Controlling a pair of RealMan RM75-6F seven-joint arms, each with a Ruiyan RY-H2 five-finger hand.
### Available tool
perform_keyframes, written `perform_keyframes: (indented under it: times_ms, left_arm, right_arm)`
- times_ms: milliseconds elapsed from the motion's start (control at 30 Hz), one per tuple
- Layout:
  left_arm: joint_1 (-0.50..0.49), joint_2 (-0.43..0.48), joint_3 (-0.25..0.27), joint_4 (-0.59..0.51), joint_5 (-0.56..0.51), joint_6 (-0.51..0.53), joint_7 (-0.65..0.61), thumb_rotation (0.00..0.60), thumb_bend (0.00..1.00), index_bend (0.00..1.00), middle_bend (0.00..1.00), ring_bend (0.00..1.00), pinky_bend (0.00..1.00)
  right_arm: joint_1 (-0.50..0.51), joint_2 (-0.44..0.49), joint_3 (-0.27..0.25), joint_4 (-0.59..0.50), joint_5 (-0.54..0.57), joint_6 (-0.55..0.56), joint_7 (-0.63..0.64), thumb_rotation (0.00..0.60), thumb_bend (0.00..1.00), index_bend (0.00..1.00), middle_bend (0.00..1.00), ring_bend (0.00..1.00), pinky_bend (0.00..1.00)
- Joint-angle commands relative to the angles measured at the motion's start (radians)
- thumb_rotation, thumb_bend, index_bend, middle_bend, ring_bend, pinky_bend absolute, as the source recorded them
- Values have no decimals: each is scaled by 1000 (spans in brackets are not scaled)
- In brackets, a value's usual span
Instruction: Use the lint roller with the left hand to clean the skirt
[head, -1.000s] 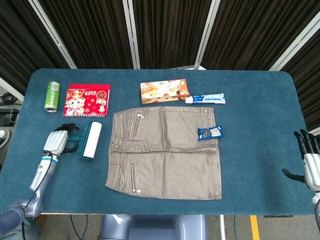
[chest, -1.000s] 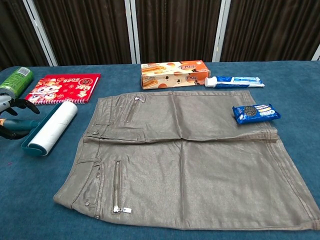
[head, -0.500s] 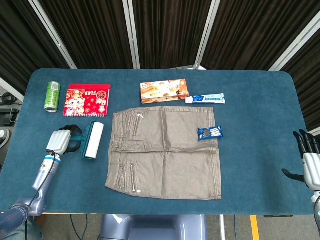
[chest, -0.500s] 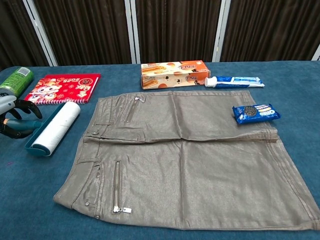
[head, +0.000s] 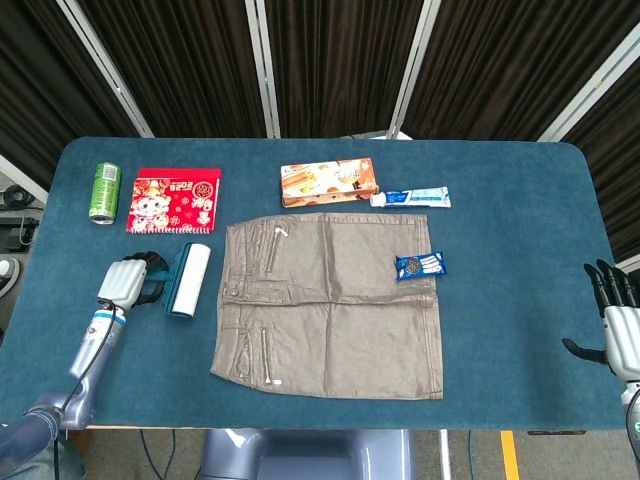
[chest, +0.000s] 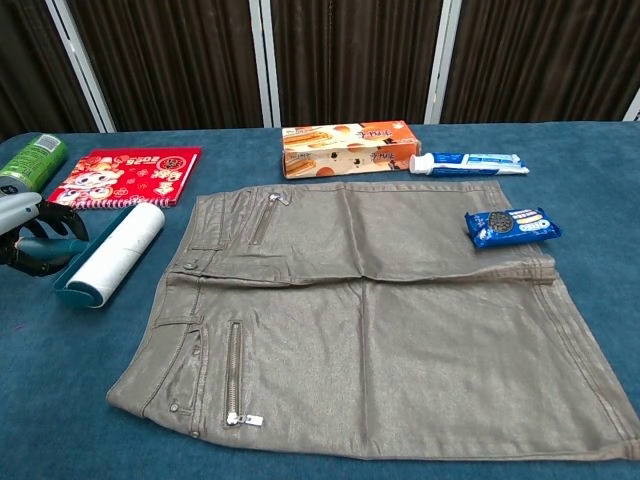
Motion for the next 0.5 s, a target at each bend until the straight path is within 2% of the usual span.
perform_keyframes:
  times_ms: [33, 133, 233, 367, 500]
  left_arm:
    - [0, 2, -1, -5, 4, 6, -5, 600, 587, 461, 351, 300, 354]
    - [1, 8, 0, -12, 15, 22, -4, 600, 631, 517, 398, 337, 387]
    - [-2, 26, 2, -34, 26, 35, 9, 600, 688, 529, 409, 345, 404]
    - [-18, 79, -1, -105, 43, 46, 52, 600, 754, 539, 415, 354, 414]
    - [-47, 137, -5, -182, 50, 26, 136, 600, 763, 541, 415, 357, 420]
  right_arm:
    - [0, 0, 0, 0, 1, -1, 1, 600, 0, 0, 0, 0, 0]
    - [1, 1, -1, -1, -1, -2, 2, 600, 0, 0, 0, 0, 0]
    - [2, 1, -2, -2, 0, -4, 3, 600, 0, 0, 0, 0, 0]
    - [2, 4, -2, -4, 0, -6, 8, 600, 0, 0, 0, 0, 0]
    - [3, 5, -2, -7, -1, -7, 13, 600, 0, 0, 0, 0, 0]
